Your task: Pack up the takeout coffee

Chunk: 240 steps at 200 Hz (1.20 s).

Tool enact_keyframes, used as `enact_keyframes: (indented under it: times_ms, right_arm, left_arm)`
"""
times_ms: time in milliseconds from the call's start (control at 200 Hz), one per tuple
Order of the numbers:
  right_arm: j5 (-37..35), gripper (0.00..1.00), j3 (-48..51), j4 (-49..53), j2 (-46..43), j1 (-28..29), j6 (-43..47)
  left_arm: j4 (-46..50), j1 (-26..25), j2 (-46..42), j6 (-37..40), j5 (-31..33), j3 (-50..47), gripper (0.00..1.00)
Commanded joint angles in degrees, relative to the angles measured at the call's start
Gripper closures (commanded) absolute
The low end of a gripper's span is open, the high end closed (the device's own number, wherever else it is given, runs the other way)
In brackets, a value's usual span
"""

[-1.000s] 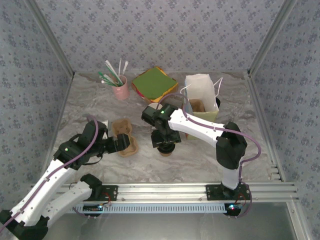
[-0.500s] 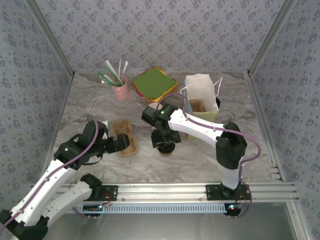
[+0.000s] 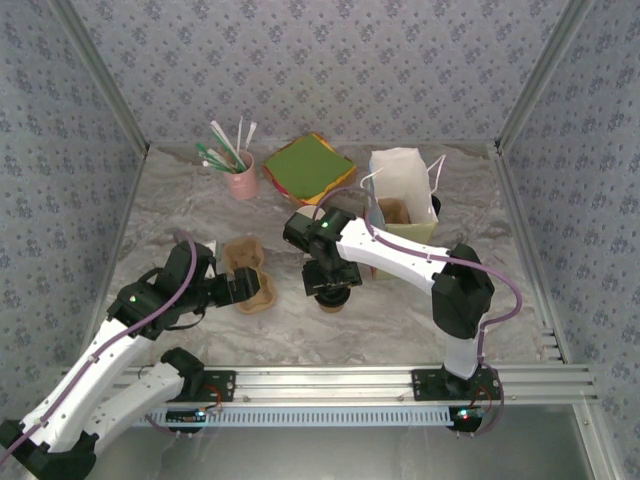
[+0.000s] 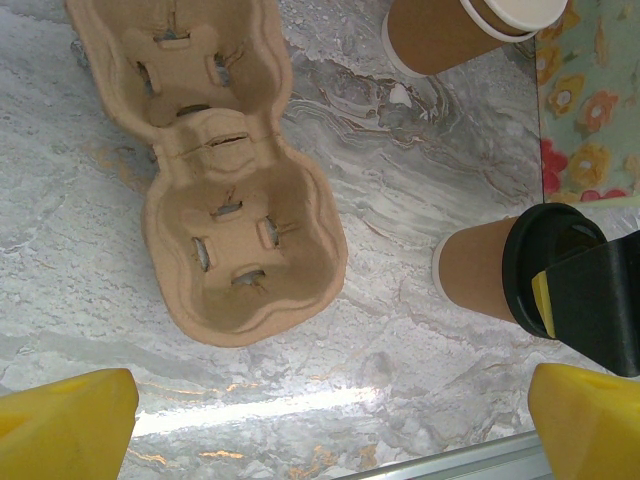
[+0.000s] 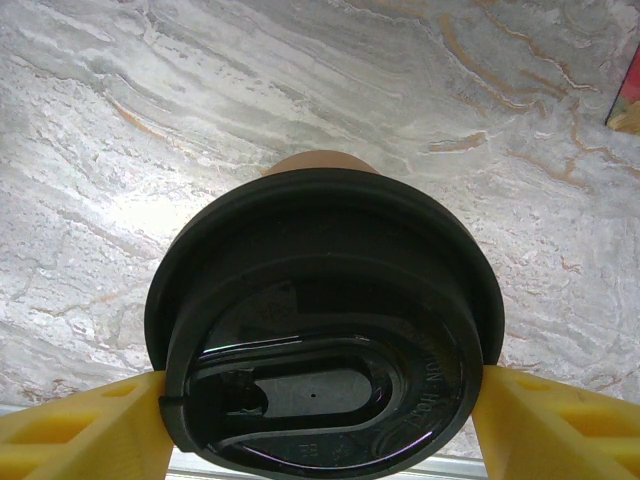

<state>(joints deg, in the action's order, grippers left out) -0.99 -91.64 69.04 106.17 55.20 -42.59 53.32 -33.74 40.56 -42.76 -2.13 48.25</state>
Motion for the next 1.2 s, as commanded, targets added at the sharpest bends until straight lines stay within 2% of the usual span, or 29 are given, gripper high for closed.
enact_keyframes:
  times_ms: [0,435,695,1194]
  right_arm:
    - [0.31,0.24,1.15,0.65,-0.26,-0.18,0.36]
    - [0.32,0.23,1.38,0.57,0.04,-0.04,0.29]
    - [0.07,0.30,0.43,1.00,-0.43,-0.08,0.09]
    - [-0.63,0.31,-1.60,2.68,-1.14,0.57,-0.16]
  left_arm:
    - [-0.66,0.34,-0.31,-0.26,-0.79,-0.08,0.00]
    - [-0.67,0.36,-0.30,-0.22,-0.77,-0.16,0.00]
    - [-0.74,0.35,-0.30,-0.20,-0.77,-0.01,0.00]
    - [-1.11,0.36,0.09,0.06,-0.77,0.46,0.00]
